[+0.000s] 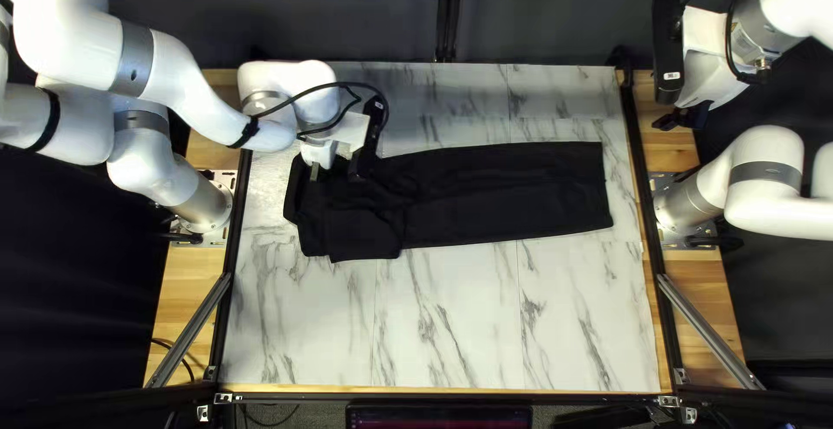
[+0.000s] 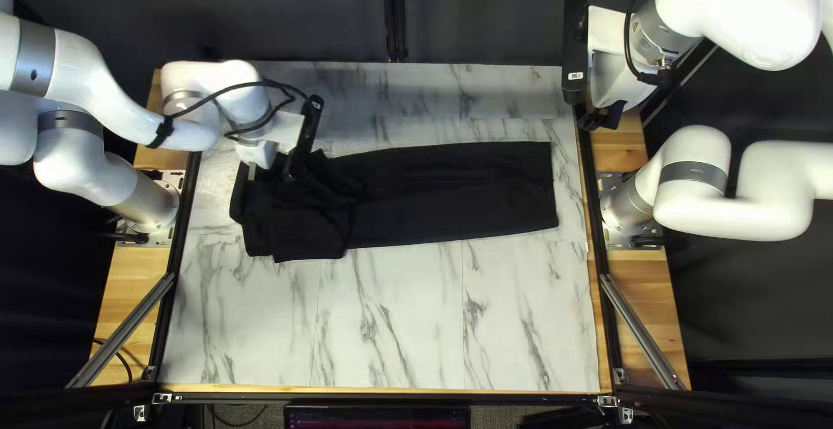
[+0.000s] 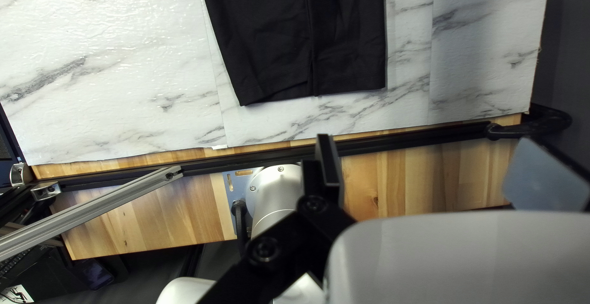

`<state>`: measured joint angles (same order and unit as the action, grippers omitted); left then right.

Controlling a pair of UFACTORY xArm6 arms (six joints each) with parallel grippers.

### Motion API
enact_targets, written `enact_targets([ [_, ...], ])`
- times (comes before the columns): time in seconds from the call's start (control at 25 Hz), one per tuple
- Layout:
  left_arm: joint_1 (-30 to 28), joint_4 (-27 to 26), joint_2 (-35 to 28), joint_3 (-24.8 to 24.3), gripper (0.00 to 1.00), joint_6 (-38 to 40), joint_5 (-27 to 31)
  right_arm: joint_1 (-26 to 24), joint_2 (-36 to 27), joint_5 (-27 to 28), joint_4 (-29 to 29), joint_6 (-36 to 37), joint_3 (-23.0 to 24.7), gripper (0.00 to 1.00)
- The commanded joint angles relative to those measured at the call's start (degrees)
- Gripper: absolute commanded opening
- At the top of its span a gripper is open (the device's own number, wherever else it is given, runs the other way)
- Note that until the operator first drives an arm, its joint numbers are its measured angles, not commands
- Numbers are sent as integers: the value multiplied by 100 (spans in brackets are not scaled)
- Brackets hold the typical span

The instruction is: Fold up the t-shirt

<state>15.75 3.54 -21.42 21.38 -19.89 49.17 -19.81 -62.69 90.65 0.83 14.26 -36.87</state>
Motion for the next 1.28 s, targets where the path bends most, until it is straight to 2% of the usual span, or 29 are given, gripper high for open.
enact_targets([
  [0.04,-14,302,-198,-291,100,502,42,0,0,0,0,0,0,100],
  [0.24,23,524,-209,-417,100,908,51,0,0,0,0,0,0,100],
  [0.48,60,572,232,-196,100,1092,-226,0,0,0,0,0,0,100],
  [0.72,343,539,491,-40,100,922,-509,0,0,0,0,0,0,100],
  [1.28,1268,621,523,-57,100,302,-814,0,0,0,0,0,0,100],
])
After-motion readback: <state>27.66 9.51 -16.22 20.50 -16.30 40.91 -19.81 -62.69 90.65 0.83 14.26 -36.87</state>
